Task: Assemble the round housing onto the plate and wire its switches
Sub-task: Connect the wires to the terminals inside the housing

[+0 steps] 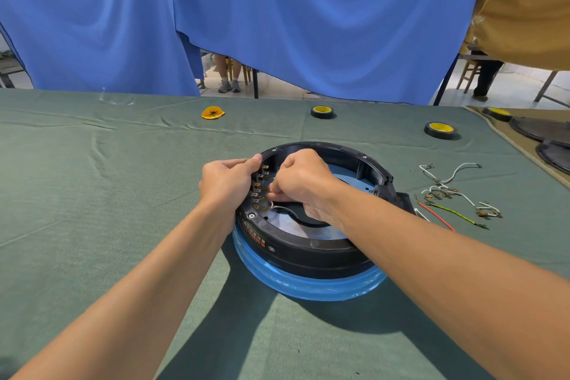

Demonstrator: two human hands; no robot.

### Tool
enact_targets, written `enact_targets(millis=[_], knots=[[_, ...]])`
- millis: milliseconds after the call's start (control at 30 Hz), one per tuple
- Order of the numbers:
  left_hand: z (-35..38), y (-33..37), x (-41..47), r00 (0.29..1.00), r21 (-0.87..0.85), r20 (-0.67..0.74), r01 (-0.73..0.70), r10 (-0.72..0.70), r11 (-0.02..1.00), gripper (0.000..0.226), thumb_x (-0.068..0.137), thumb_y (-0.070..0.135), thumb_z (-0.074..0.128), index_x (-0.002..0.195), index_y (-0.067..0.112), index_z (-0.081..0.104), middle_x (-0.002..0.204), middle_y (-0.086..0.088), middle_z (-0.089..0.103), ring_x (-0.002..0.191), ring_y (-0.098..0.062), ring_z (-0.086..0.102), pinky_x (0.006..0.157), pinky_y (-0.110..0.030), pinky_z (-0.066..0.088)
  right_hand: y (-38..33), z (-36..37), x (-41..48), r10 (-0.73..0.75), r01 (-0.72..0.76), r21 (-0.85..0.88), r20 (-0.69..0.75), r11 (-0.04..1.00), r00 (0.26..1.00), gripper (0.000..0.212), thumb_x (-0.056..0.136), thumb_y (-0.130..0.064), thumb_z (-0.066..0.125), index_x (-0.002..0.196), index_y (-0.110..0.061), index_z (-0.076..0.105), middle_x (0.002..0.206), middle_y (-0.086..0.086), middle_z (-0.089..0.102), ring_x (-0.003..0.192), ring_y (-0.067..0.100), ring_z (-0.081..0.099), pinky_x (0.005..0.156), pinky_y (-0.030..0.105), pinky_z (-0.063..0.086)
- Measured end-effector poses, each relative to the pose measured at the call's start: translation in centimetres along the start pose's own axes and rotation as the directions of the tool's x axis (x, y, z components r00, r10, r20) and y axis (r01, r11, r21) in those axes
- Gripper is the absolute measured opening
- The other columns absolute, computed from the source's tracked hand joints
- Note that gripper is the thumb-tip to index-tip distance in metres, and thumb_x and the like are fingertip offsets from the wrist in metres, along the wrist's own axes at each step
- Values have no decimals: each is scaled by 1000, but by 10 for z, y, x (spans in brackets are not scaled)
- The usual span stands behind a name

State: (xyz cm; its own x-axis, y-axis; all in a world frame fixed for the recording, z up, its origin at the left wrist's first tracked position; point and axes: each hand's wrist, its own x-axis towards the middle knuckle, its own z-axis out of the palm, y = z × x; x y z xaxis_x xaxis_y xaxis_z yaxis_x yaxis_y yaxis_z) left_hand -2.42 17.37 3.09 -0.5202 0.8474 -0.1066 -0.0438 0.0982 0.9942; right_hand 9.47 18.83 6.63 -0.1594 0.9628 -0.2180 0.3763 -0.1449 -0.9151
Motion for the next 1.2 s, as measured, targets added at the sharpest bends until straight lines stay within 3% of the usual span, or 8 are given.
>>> enact_targets(millis=[633, 733, 800, 867, 1000, 1200], knots=[[2, 1, -1, 1000, -16, -13, 22, -22, 1000, 20, 83, 32, 79, 91, 14, 79, 89, -16, 75, 87, -35, 73, 84, -50, 59, -9, -1, -8, 39, -40, 16, 40, 999, 998, 26, 83, 12, 62, 107, 3, 65, 113, 22, 62, 82, 32, 72, 72, 35, 61], [0, 2, -4, 1000, -19, 5, 10, -9, 1000, 19, 83, 29, 79, 92, 12, 79, 85, -14, 76, 83, -34, 73, 82, -51, 60, -5, -1, -6, -41, 45, -121, 30, 992, 999, 18, 87, 5, 63, 103, -3, 66, 110, 17, 64, 80, 26, 72, 69, 31, 61], [0, 3, -6, 1000, -23, 24, 5, -4, 1000, 16, 83, 27, 80, 90, 13, 79, 81, -13, 76, 78, -31, 74, 81, -51, 61, -3, -4, -6, -123, 128, -264, 38, 956, 992, 6, 87, -3, 66, 90, -9, 66, 103, 13, 67, 87, 27, 70, 79, 39, 60], [-1, 4, -7, 1000, -16, 26, -3, 3, 1000, 13, 82, 26, 80, 87, 14, 79, 79, -12, 76, 73, -30, 73, 79, -50, 61, -2, -9, -9, -186, 199, -360, 69, 912, 980, 12, 84, -12, 72, 79, -17, 63, 99, 7, 67, 95, 24, 64, 83, 40, 56], [0, 5, -7, 1000, -6, 21, -16, 16, 1000, 11, 82, 25, 80, 84, 14, 79, 78, -11, 76, 71, -29, 73, 76, -46, 62, -3, -18, -13, -279, 318, -439, 154, 840, 948, 12, 83, -22, 76, 85, -27, 66, 101, -3, 60, 95, 16, 51, 76, 31, 40], [0, 3, -6, 999, -30, 19, -25, 26, 999, 8, 82, 23, 80, 79, 15, 77, 69, -8, 75, 56, -21, 72, 54, -32, 58, -3, -15, -12, -250, 345, -468, 255, 814, 934, 14, 86, -17, 71, 98, -22, 76, 102, -1, 69, 96, 16, 61, 74, 25, 46]])
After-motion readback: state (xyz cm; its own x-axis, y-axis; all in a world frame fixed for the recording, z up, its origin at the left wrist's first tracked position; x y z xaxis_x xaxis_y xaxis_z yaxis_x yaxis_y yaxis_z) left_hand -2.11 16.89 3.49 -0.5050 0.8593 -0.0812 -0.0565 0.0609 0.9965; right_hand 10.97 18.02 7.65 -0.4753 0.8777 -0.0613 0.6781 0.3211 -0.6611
